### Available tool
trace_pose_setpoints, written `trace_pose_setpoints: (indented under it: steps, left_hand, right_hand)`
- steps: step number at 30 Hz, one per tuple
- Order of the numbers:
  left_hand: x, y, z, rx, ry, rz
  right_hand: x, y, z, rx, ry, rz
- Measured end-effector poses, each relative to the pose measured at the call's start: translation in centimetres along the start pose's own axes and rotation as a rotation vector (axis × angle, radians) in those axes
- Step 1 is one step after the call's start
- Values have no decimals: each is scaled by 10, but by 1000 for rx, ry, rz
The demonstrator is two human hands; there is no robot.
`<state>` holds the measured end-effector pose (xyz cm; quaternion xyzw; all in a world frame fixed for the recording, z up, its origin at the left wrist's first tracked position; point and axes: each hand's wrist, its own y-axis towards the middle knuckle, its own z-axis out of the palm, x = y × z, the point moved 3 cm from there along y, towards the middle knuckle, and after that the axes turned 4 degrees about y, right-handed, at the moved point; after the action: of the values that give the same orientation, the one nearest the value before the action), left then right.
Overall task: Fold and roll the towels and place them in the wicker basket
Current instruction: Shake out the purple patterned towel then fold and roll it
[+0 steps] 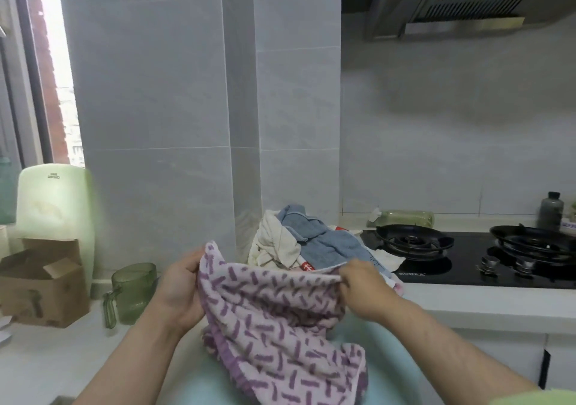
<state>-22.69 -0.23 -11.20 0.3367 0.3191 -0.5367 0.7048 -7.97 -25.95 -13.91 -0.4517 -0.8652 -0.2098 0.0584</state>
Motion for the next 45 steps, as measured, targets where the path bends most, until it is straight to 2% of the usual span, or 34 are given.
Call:
trace_pose_setpoints:
  steps: [3, 6, 11, 13, 15, 21, 25, 28, 31, 33, 37, 40, 42, 45]
  left_hand:
    - [-22, 16, 2, -172, 216, 200]
    - [-46, 26, 19, -294, 456, 374]
    - [-78, 46, 35, -343, 803, 476]
    - [-88, 50, 41, -375, 879, 506]
    - [-96, 54, 43, -420, 920, 506]
    - [-111, 56, 61, -489, 865, 527]
    - [-118, 51, 74, -601, 883, 599]
    - [-120, 44, 85, -579, 907, 658]
    - [-123, 41, 87, -410, 923, 606]
    - [-125, 36, 87, -373, 895, 566]
    - [-125, 18, 91, -451, 811, 636]
    - [-124, 6, 93, -470, 804, 667]
    - [-122, -4, 92, -465, 820, 675]
    - [-118, -14, 89, -491, 941, 731]
  right_hand:
    - [-13, 7, -43, -172, 75, 22]
    - [-25, 11, -83, -311, -40, -4]
    - [-34, 12, -129, -222, -313, 4]
    - [-30, 9, -146, -204, -286, 14]
    - [-28, 8, -162, -207, -141, 44]
    - [-14, 1, -209, -460, 386, 107]
    - [-9, -1, -227, -519, 637, 83]
    - [-3, -9, -238, -548, 697, 73]
    - [-3, -18, -245, -571, 716, 88]
    - [-6, -24, -248, -559, 754, 122]
    - [0, -40, -249, -487, 775, 134]
    - [6, -56, -246, -411, 947, 118]
    - [8, -65, -243, -373, 964, 117]
    - [7, -73, -237, -423, 935, 105]
